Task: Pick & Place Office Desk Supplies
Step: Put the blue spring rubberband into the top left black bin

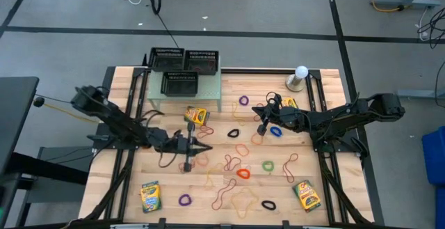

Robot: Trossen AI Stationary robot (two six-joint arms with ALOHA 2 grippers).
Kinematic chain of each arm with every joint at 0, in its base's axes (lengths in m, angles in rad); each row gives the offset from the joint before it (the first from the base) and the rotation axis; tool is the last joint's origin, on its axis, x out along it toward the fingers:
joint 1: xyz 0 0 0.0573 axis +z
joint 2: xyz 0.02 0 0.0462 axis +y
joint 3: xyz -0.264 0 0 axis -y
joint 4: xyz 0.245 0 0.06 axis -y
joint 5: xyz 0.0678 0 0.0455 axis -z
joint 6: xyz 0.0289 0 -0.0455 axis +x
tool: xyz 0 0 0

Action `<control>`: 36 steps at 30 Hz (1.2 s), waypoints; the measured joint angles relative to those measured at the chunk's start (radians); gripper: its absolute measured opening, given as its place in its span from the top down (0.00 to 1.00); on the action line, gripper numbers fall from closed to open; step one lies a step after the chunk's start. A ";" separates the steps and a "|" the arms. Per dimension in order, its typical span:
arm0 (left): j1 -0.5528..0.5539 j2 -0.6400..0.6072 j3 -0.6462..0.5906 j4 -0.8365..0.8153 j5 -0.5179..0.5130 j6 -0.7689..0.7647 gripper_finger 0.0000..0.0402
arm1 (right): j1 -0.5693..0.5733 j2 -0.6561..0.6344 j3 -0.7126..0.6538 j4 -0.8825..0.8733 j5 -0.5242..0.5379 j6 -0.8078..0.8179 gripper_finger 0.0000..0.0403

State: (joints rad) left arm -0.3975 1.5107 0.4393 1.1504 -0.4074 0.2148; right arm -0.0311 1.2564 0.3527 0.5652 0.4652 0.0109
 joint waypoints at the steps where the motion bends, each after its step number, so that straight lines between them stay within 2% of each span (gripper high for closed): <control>1: 0.004 0.020 0.000 0.003 -0.028 -0.016 0.98 | 0.000 0.000 0.000 0.000 0.000 0.000 0.96; 4: 0.013 0.062 0.002 0.004 -0.123 -0.060 0.98 | 0.000 0.000 0.000 0.000 0.000 0.000 0.96; 6: 0.013 0.076 0.002 0.003 -0.146 -0.050 0.98 | 0.000 0.000 0.000 0.000 0.000 0.000 0.96; 36: 0.005 0.078 0.002 0.018 -0.134 -0.103 0.98 | 0.000 0.000 0.000 0.000 0.000 0.000 0.96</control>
State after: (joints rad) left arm -0.3927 1.5883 0.4416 1.1685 -0.5414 0.1121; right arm -0.0311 1.2564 0.3527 0.5648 0.4652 0.0109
